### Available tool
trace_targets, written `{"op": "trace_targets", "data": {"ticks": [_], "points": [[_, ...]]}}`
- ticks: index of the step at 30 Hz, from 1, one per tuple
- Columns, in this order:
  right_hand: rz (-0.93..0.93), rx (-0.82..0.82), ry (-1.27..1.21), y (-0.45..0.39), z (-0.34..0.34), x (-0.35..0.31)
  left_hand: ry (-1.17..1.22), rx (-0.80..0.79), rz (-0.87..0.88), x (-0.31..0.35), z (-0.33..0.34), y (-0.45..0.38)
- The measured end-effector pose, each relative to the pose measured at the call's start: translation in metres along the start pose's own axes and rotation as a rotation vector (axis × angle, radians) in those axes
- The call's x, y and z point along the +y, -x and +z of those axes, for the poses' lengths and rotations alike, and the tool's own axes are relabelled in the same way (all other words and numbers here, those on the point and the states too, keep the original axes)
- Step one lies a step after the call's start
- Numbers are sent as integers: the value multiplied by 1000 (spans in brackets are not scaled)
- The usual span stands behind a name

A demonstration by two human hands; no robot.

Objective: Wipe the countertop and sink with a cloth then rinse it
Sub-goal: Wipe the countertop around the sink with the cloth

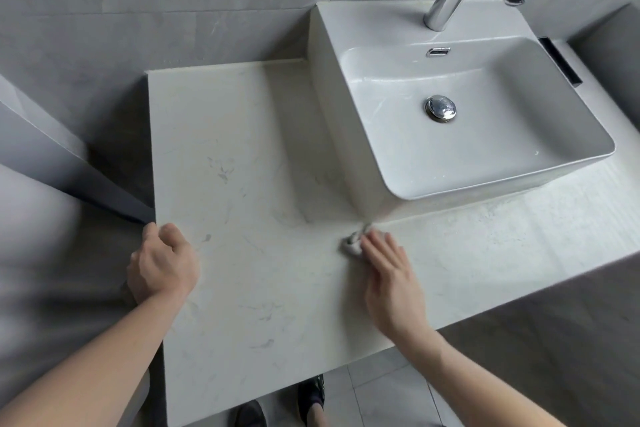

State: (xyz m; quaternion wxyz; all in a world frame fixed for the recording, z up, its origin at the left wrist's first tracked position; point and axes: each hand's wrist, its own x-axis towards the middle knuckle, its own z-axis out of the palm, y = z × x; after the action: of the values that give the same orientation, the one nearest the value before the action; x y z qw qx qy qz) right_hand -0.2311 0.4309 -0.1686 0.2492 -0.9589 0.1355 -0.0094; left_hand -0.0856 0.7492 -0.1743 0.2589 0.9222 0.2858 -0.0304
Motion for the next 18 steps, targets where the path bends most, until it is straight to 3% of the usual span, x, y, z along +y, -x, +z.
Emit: {"op": "trace_targets", "data": {"ticks": [5, 11, 18], "points": [[-195, -84, 3, -28, 37, -64, 26, -3, -8, 6, -5, 7], [-11, -56, 35, -119, 39, -93, 47, -27, -20, 7, -7, 8], [8, -116, 112, -169, 33, -101, -5, -7, -21, 11, -10, 8]]}}
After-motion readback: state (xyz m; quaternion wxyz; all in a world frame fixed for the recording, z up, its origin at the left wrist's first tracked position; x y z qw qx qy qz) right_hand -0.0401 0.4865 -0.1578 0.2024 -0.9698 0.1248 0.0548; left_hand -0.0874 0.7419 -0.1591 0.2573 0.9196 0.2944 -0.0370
